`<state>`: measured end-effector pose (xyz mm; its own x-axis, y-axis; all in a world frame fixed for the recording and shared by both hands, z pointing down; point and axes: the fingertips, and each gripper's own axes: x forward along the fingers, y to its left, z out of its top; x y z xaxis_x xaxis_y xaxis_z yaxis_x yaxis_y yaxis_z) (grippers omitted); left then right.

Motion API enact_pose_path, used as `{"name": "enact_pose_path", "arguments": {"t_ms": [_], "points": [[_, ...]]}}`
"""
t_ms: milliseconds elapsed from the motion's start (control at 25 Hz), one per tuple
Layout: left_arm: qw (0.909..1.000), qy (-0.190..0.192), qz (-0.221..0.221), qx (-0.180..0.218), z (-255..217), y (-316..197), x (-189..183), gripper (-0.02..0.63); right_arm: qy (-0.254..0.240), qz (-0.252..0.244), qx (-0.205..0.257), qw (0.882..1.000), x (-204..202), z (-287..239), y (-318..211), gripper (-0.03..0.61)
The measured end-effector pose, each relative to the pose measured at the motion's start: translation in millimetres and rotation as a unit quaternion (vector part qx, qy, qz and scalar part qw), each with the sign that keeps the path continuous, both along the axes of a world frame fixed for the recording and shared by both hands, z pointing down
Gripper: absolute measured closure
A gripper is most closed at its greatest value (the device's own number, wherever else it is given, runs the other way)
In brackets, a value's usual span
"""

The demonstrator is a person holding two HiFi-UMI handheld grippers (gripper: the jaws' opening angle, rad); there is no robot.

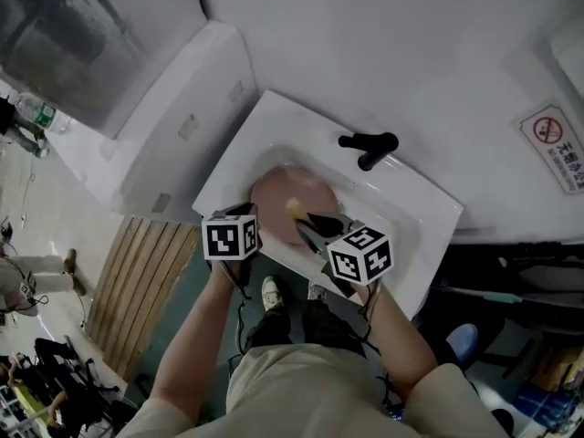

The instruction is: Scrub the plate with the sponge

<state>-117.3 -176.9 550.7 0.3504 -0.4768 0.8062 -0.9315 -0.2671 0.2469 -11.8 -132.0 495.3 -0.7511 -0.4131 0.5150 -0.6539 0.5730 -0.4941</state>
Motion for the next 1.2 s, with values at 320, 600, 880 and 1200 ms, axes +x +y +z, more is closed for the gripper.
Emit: {"name": "enact_pose_path", "arguments": {"t_ms": [320,600,880,1200], "points": [[0.9929,0.032,0.024,0.112,-113.7,-2.7,4.8,0.577,-0.022,0.044,0.067,0.997,17.4,-83.1,6.0,0.502],[0.9759,0.01,0.052,0.212,-202.3,6.7,3.3,0.58,-0.039,0.054,0.148,0.987,18.6,-165.3,14.7,0.502],[0.9535,0.012,0.064,0.294,-277.4,30.2,-3.1,0.58,-0.035,0.08,0.242,0.966,20.9,-241.5,29.6,0.5],[0.9211,0.001,0.079,0.381,-348.4,62.0,-7.9,0.58,-0.021,0.087,0.351,0.932,19.4,-319.6,62.2,0.5]]}}
